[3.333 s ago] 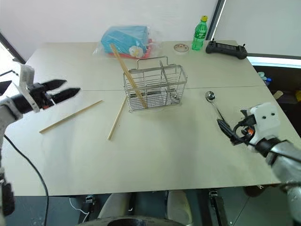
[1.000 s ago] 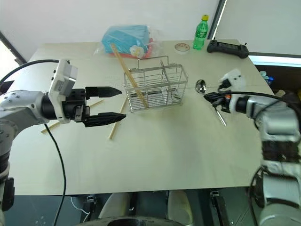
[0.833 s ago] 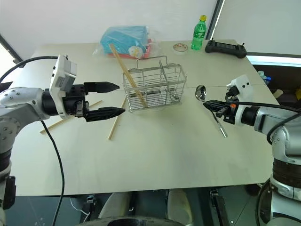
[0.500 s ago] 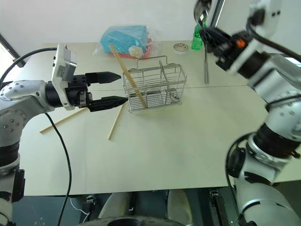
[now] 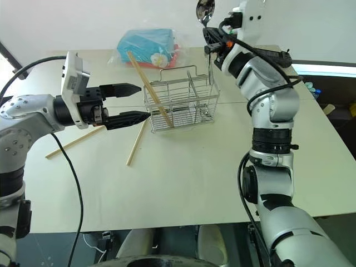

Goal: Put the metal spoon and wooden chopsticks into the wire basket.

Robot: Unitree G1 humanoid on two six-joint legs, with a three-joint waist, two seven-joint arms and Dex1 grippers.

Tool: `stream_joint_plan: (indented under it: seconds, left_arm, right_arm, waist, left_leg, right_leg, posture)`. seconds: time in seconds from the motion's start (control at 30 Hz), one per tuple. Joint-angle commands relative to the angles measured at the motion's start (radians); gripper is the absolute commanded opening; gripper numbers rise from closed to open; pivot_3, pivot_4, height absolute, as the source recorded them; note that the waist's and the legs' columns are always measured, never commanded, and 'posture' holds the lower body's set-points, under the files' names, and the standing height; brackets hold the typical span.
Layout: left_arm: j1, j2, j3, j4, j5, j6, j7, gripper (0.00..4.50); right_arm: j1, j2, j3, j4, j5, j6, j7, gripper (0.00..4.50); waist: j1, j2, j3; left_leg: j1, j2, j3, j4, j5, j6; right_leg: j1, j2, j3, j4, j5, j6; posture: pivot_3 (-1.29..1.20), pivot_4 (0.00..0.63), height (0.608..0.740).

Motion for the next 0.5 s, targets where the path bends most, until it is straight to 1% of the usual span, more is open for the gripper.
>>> stream_joint_plan:
  seconds: [0.03,0.07,0.17,0.27,0.37,0.4,0.5]
  left_arm:
    - [0.001,0.018,0.052,-0.036,-0.020,0.002,0.009,4.50]
    - [0.001,0.020,0.054,-0.038,-0.019,0.002,0.011,4.50]
    - [0.002,0.019,0.061,-0.041,-0.022,0.002,0.020,4.50]
    - [-0.001,0.019,0.063,-0.041,-0.024,-0.001,0.027,4.50]
    - [-0.011,0.017,0.067,-0.029,-0.025,-0.004,0.031,4.50]
    - [-0.015,0.016,0.067,-0.023,-0.024,-0.005,0.030,4.50]
    - [-0.023,0.016,0.062,-0.008,-0.018,-0.012,0.026,4.50]
  right_arm:
    - [-0.034,0.024,0.008,0.027,-0.001,-0.075,0.014,0.04]
    - [-0.032,0.032,0.008,0.037,0.003,-0.079,0.012,0.04]
    - [0.007,0.063,0.003,0.047,0.012,-0.079,-0.009,0.99]
    - [0.038,0.079,-0.004,0.035,0.019,-0.075,-0.025,2.46]
    - [0.059,0.072,-0.013,0.002,0.026,-0.063,-0.041,4.09]
    - [0.065,0.066,-0.019,-0.010,0.030,-0.057,-0.045,4.45]
    - [0.075,0.044,-0.035,-0.034,0.039,-0.039,-0.055,4.45]
  waist:
    - [-0.001,0.000,0.000]
    - [-0.001,0.000,0.000]
    - [0.000,0.000,0.000]
    - [0.002,0.000,0.000]
    - [0.003,0.000,0.000]
    - [0.003,0.000,0.000]
    - [0.001,0.000,0.000]
  left_leg:
    - [0.000,0.000,0.000,0.000,0.000,0.000]
    - [0.000,0.000,0.000,0.000,0.000,0.000]
    - [0.000,0.000,-0.001,0.000,0.000,0.000]
    - [0.001,0.000,-0.001,0.000,0.000,0.000]
    - [0.000,0.000,-0.001,0.000,0.000,0.000]
    - [0.000,0.000,-0.001,0.000,0.000,0.000]
    - [0.000,0.000,-0.001,0.000,0.000,0.000]
  right_leg:
    - [0.000,0.000,0.000,0.000,0.000,0.000]
    - [0.000,0.000,0.000,0.000,0.000,0.000]
    - [0.000,0.000,0.000,0.002,0.000,0.000]
    - [0.000,0.000,0.000,0.002,0.000,0.000]
    - [0.000,0.000,0.000,0.002,0.000,0.000]
    - [0.000,0.000,0.000,0.002,0.000,0.000]
    - [-0.001,0.000,0.000,0.003,0.000,0.000]
  posture:
    - [0.00,0.150,0.720]
    - [0.00,0.150,0.720]
    - [0.00,0.150,0.720]
    - [0.00,0.150,0.720]
    - [0.00,0.150,0.720]
    - [0.00,0.150,0.720]
    - [0.00,0.150,0.720]
